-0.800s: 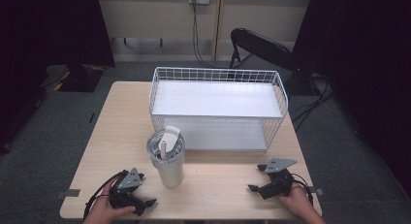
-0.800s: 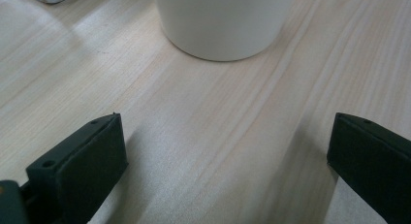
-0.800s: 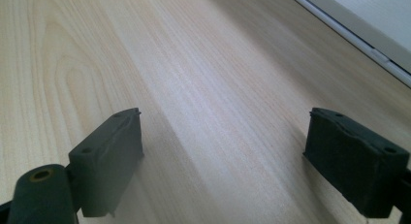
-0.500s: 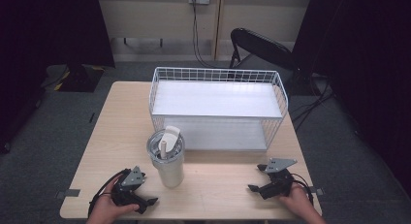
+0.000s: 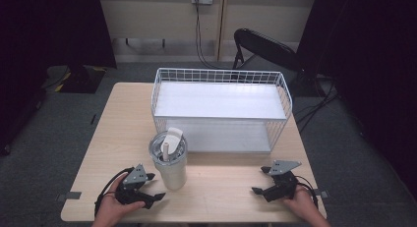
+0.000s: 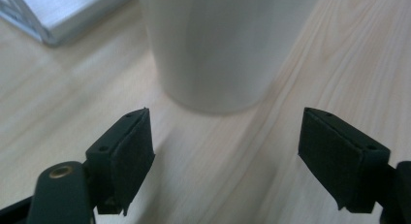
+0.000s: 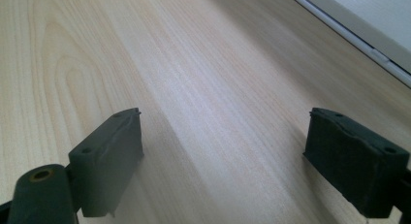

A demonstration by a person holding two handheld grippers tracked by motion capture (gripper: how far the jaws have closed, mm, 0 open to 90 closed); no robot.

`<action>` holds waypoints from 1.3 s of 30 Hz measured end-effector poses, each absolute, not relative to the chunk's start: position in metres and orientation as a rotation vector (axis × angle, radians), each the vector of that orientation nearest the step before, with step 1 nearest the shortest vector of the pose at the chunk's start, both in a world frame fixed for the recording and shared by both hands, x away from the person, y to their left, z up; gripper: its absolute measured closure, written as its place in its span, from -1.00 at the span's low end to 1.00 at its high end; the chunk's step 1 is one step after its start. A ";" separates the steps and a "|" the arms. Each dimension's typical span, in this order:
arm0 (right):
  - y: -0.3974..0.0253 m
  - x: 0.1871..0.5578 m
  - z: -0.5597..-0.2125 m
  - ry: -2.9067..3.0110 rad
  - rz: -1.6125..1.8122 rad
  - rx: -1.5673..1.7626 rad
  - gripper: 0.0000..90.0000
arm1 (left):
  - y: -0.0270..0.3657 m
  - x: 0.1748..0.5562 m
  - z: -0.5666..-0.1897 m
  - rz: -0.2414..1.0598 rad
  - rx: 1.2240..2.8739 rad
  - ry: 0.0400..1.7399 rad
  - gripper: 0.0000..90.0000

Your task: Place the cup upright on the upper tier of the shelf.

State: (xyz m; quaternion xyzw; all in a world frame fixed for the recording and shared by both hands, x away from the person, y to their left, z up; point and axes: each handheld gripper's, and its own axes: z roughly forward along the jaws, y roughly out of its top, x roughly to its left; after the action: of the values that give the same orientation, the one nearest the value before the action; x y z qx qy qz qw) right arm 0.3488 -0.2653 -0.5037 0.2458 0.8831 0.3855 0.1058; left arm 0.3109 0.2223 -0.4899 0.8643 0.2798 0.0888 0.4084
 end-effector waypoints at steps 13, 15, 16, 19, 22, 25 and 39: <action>-0.265 0.349 -0.504 2.602 1.136 0.724 -0.71 | 0.217 0.316 -0.472 0.225 2.039 0.682 -0.59; -0.265 0.349 -0.504 2.602 1.136 0.724 -0.71 | 0.216 0.317 -0.470 0.225 2.017 0.682 -0.61; -0.265 0.349 -0.504 2.602 1.136 0.724 -0.71 | 0.214 0.318 -0.468 0.224 2.000 0.677 -0.61; -0.265 0.349 -0.504 2.602 1.136 0.724 -0.71 | 0.212 0.319 -0.466 0.234 1.999 0.677 -0.64; -0.265 0.349 -0.504 2.602 1.136 0.724 -0.71 | 0.211 0.321 -0.466 0.232 1.986 0.681 -0.65; -0.265 0.349 -0.504 2.601 1.135 0.724 -0.71 | 0.210 0.322 -0.465 0.240 1.976 0.684 -0.65; -0.265 0.349 -0.504 2.602 1.136 0.724 -0.71 | 0.199 0.329 -0.463 0.287 1.920 0.657 -0.79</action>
State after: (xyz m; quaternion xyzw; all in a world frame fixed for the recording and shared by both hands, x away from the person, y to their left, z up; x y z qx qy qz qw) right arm 0.3488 -0.2653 -0.5037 0.2459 0.8830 0.3855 0.1058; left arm 0.3294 0.1988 -0.4626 0.8006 0.2738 0.1197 0.5193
